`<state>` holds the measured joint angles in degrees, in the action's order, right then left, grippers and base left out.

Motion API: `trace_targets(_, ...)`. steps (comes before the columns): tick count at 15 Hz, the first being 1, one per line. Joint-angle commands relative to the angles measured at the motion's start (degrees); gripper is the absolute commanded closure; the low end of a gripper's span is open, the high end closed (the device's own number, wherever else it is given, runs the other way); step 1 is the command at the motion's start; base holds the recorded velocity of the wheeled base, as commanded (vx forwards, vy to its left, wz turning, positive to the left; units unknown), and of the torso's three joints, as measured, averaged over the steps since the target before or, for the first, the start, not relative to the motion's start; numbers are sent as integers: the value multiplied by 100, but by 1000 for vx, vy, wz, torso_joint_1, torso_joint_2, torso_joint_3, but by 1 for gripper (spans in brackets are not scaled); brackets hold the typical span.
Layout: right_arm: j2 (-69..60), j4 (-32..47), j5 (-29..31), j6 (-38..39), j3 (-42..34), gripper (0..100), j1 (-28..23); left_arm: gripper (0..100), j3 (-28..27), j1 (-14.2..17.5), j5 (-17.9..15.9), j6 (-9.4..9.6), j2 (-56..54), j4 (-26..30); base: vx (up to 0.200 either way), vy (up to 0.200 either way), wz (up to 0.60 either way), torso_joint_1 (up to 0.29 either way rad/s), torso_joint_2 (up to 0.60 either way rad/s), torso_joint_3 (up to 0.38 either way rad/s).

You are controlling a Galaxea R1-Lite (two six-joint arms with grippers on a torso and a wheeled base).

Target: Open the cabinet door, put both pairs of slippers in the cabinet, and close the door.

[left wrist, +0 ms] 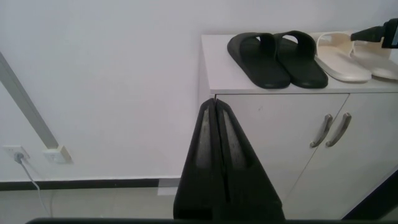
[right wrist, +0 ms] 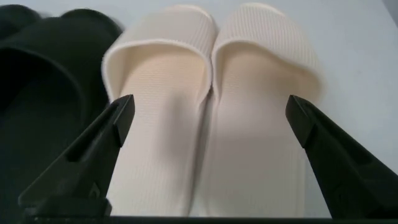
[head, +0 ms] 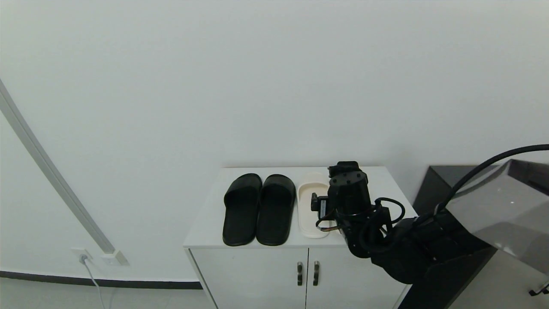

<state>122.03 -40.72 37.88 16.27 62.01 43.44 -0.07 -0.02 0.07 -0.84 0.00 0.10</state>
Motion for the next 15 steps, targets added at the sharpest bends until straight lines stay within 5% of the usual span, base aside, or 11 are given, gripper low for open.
trace_targets(1, 357, -112, -8, -1, 144, 0, -134, 100, -1, 2, 1, -4, 9, -1, 0, 0, 0, 0, 0, 0)
trace_targets(14, 1429, -94, 0, -81, 1568, 0, -476, 100, -1, 2, 1, -4, 9, -1, 0, 0, 0, 0, 0, 0)
trace_targets(15, 1438, -86, 0, -81, 1630, 100, -485, 100, -1, 2, 1, -4, 0, -1, 0, 0, 0, 0, 0, 0)
